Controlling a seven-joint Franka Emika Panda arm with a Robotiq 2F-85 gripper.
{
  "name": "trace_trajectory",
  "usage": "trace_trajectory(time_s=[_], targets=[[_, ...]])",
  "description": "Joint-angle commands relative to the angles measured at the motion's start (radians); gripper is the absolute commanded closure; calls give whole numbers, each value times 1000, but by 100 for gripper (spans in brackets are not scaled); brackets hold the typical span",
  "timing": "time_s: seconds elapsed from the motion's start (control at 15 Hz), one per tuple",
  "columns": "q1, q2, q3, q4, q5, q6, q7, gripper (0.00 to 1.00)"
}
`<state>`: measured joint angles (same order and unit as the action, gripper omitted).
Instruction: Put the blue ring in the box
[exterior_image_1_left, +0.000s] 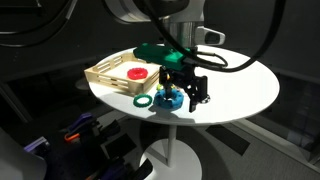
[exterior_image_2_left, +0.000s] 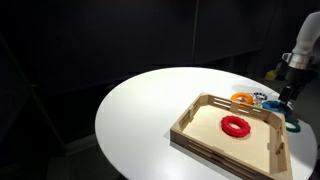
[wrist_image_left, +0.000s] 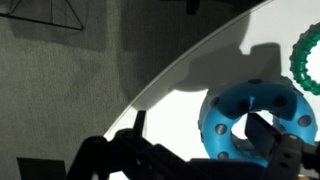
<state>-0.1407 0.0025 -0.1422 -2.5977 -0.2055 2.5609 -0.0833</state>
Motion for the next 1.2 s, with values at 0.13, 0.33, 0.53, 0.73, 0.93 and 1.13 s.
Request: trace_trajectory(time_s=[0.13,0.33,0.53,0.73,0.93,1.13], targets=[[17,45,11,41,-24,4,42,13],[26,52,13,53,-27,0,48,42],[29,51,14,65,-24,-10,56,66],[35,35,19,74,-2,-41,47,91],[43,9,28,79,2,-83,45,90],[56,-23,42,81,5,-133,44,90]])
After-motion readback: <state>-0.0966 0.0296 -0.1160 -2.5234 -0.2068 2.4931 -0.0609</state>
